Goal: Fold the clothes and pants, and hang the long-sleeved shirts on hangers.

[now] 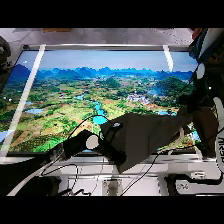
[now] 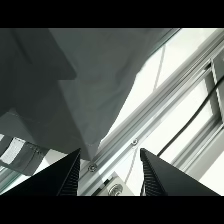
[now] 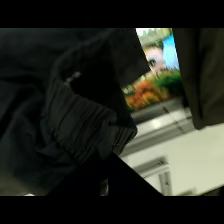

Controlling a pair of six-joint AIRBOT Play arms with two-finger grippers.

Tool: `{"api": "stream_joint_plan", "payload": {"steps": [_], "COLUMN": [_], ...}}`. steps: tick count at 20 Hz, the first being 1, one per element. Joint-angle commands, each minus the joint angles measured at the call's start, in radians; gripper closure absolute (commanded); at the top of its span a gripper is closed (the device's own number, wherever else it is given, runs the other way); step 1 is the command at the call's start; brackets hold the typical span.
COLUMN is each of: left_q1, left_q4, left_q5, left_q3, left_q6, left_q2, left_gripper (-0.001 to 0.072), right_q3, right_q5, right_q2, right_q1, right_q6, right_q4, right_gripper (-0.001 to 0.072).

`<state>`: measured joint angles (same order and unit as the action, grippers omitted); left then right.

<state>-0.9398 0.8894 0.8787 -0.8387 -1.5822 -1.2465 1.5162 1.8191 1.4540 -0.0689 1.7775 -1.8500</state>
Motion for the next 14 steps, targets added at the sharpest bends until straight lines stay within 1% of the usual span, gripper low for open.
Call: {"api": "stream_joint_plan", "payload": {"steps": [1,2,4,6,8,9,10,11,12,14], "left_q1": [0.0,0.0,0.0,0.0,0.0,0.001,0.001,0.001,0.001,0.001], "left_q4": [0.0,0.0,0.001,0.001,0.001,0.001,0.001,0.001,0.001,0.001], "left_q5": [0.0,-0.001,-0.001,-0.002,-0.017,-0.028,-0.031,-0.031,-0.031,-0.031], "left_q3": [0.0,0.0,0.0,0.0,0.0,0.0,0.0,0.0,0.0,0.0], "left_q6": [0.001,0.001,0.001,0.002,0.002,0.002,0.002,0.002,0.001,0.001], "left_q2": [0.0,0.0,0.0,0.0,0.0,0.0,0.0,0.0,0.0,0.0], "left_gripper": [0.0266,0.0267,0.0267,0.0266,0.0266,0.0266,0.0267,0.0267,0.0266,0.0267], "right_q3": [-0.185,-0.233,-0.305,-0.383,-0.454,-0.477,-0.487,-0.488,-0.488,-0.488], "right_q5": [0.025,0.019,-0.004,-0.066,-0.18,-0.228,-0.257,-0.271,-0.271,-0.282], "right_q2": [-0.068,-0.104,-0.184,-0.277,-0.359,-0.385,-0.396,-0.396,-0.396,-0.395], "right_q1": [0.0,-0.009,-0.072,-0.161,-0.245,-0.278,-0.3,-0.313,-0.32,-0.32], "right_q6": [-0.001,-0.018,-0.019,-0.02,-0.019,-0.019,-0.021,-0.039,-0.075,-0.109], "right_q4": [-0.161,-0.198,-0.18,-0.126,-0.03,-0.002,0.006,0.003,-0.002,-0.057], "right_gripper": [0.0687,0.0687,0.0688,0.0688,0.0687,0.0635,0.0395,0.0119,0.0085,0.0085]}}
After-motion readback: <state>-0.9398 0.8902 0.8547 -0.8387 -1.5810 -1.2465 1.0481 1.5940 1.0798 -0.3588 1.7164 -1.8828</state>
